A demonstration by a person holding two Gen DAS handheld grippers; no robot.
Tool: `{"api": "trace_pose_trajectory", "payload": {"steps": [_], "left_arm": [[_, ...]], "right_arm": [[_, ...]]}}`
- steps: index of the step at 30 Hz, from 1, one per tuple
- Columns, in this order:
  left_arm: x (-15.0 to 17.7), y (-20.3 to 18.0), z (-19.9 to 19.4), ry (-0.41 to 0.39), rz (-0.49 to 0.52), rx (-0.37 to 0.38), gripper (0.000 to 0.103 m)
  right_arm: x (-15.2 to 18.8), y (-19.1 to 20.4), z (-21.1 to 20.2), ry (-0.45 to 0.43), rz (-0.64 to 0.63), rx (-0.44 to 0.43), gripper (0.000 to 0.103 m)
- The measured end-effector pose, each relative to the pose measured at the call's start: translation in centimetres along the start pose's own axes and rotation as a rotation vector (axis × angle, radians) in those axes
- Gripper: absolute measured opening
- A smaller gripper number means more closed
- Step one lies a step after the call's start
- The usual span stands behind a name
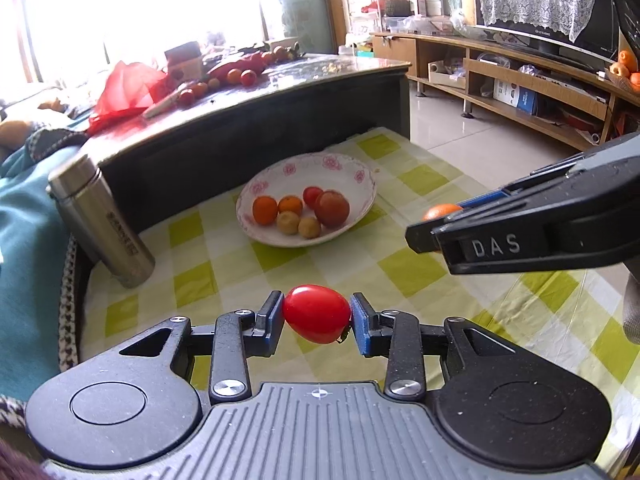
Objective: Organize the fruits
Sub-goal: 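Lift the tomato and orange and carry them toward the plate, then lower both fruits into the plate while both tools open to release them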
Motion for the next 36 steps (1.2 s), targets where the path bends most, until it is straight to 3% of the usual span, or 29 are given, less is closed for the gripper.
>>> {"api": "trace_pose_trajectory", "payload": {"steps": [15,36], "left_arm": [[-4.3,1.4,6.3,-0.029,-0.042,0.051,0.044],[-8.1,3.5,14.4,-0.03,-0.047,0.038,0.043]], "right_arm": [[-2.9,-3.6,5.1,0.02,0.045,0.067,0.038],[-7.3,-6.0,14.6,0.028,0.017,0.098,0.038]]}}
Point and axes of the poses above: each gripper's, at about its wrist camera, not at the fingertips, and z roughly the way its jaws point, y to its left, x to its underside, the point moved 10 cm from there along z, roughly the way its jaws point, and after that the axes turned 7 degrees about -z, right-handed, at the moved point
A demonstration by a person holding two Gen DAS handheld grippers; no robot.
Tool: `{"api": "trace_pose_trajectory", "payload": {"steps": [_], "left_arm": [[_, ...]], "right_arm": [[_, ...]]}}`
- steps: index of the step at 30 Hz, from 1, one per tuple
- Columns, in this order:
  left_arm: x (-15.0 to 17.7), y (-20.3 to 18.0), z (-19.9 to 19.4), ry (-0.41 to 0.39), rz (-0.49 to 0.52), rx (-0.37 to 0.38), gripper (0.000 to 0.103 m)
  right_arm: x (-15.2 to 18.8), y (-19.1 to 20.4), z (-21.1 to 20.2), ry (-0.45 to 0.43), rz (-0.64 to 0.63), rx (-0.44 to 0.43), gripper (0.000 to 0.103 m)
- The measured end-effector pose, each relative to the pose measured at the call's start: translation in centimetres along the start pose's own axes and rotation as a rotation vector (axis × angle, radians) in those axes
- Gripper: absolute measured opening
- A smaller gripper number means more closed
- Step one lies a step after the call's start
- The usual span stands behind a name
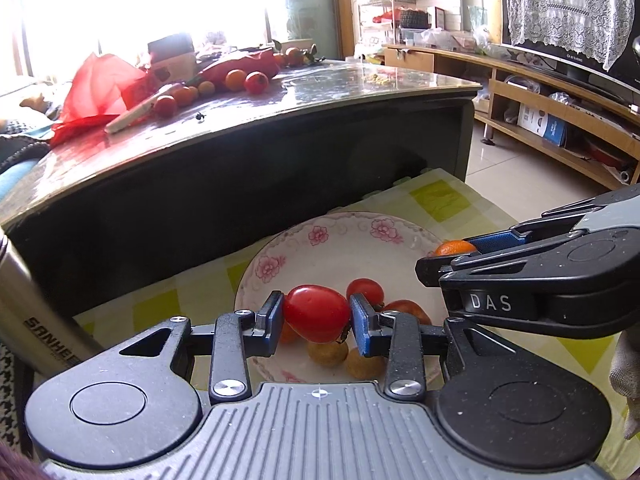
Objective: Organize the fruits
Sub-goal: 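Lower both fruits into the plate while both tools open to release them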
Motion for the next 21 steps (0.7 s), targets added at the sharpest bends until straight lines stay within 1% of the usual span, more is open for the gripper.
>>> {"api": "trace_pose_trajectory", "payload": {"steps": [4,8,9,12,21], "left_arm": [[0.1,0.3,0.9,0.007,0.002,-0.005,0.043],[0.1,0.0,1.6,0.013,0.017,0.004,0.044],[0.1,-0.2,1.7,0.012,0.023,0.006,0.043],[0.2,-0.1,2.1,0.011,0.019,0.003,0.045],[0.4,0.1,3.0,0.018,0.027,0.003,0.045]], "right_arm": [[-0.2,-0.1,1.2,0.004,0.002,-0.005,0.038],[-0.5,0.5,1.8,-0.007,-0.001,-0.037,0.038],[-0.5,0.7,1.9,-0.011,-0.008,-0.041,0.038],[-0.7,0.9,2.2,-0.025,-0.037,-0.022,0.038],[-0.3,0.6,3.5,-0.004,-0.009,-0.032,0.038]]}}
Point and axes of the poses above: each gripper's, at about its wrist camera, not at the fingertips, and z roughly the way its jaws point, y to its left, x to its underside, the point moved 10 cm from there along z, roughly the way its jaws point, and after that the axes turned 7 degrees about -z, right-handed, at the moved point
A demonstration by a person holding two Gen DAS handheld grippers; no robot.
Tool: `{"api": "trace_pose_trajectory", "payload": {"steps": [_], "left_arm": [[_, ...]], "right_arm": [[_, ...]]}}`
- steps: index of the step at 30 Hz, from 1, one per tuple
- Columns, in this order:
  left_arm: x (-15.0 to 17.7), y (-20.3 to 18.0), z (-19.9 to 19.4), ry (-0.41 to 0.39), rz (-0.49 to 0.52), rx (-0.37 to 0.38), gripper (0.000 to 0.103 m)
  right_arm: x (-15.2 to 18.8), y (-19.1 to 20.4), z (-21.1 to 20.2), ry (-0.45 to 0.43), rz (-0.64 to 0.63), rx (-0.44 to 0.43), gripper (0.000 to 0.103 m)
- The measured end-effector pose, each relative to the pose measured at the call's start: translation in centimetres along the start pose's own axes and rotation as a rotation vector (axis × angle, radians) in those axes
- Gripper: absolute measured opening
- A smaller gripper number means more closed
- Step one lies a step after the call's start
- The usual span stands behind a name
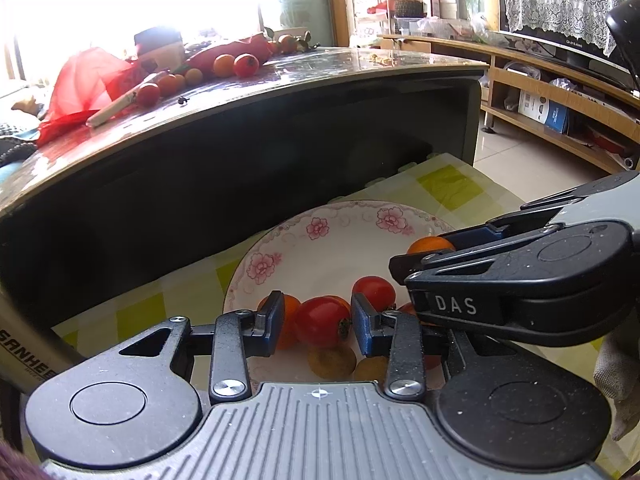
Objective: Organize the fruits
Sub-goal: 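Lower both fruits into the plate while both tools open to release them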
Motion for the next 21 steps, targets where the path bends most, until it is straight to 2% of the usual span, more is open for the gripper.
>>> {"api": "trace_pose_trajectory", "payload": {"steps": [13,21], "left_arm": [[0.4,0.5,0.1,0.011,-0.017,-0.006,0.048],[0.5,1.7,-1.4,0.012,-0.061,-0.027,0.059]], "right_arm": [[0.4,-0.1,0.7,0.013,0.031,-0.019,0.039],[-0.3,-0.1,-0.7,-0.011,0.069,-0.034,0.045]]}}
Point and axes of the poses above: each gripper's, at about its wrist camera, not at the fingertips, and z roughly the way its jaws point, y to its left, x to its underside, the point moved 10 cm from there along z, roughly the way its jaws point, and after that the axes turned 7 degrees about -z, right-handed, at the moved point
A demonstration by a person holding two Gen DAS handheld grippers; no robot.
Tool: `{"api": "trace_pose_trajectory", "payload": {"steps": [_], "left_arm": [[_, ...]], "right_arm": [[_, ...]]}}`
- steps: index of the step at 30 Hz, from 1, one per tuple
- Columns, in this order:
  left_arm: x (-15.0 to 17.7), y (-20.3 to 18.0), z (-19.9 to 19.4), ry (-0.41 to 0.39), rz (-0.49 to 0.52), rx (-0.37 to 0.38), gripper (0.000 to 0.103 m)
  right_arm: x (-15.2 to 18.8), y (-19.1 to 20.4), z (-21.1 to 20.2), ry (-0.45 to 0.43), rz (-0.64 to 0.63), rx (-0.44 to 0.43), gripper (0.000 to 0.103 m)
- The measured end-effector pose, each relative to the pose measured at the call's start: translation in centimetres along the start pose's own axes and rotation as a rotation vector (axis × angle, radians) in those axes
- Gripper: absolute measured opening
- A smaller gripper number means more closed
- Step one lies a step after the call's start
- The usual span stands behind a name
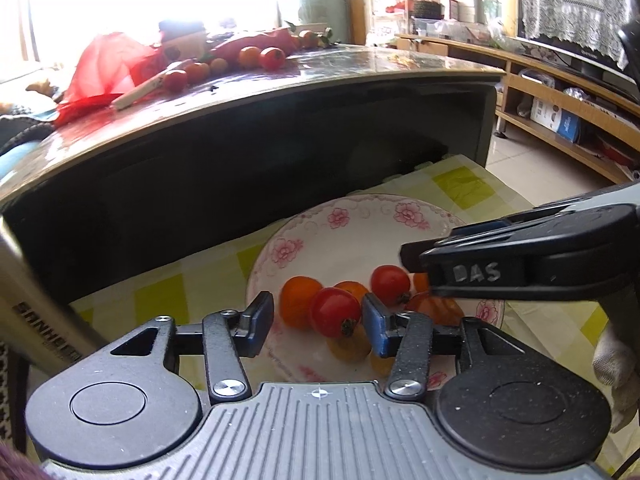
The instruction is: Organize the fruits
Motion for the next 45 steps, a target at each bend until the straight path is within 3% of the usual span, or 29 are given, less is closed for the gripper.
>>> {"api": "trace_pose_trajectory", "payload": {"steps": [13,26,29,45], "left_arm": [[0.9,1.4,-4.4,-0.018,-0.066,-0.043,0.078],[3.4,1.3,-9.6,-0.055,-0.124,-0.093,0.094],[3.9,1.4,-10.8,-0.072,-0.143,-0.114,0.103],[7.6,0.5,-14.3,-0.053,-0.159,-0.116,0.103]], "right_arm": [[0.0,-0.1,-5.2,-0.034,0.033,0.032,0.045],[5.2,1.9,-11.6,-0.006,0.018,0.056,0.046],[6.3,2.2,-13.0,-0.005,0.025,0.053,0.046],[10.8,3.7,-17.0,0.021,0.047,0.051,0.049]]}}
Point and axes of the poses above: each gripper's, at about its wrist camera, not at the fingertips, and z roughly the way its jaws point, y to its left, x to its underside, the point moved 10 cm from there along z, roughly the way its jaws point, and after that the axes turned 7 degrees about -z, right-handed, at the moved point
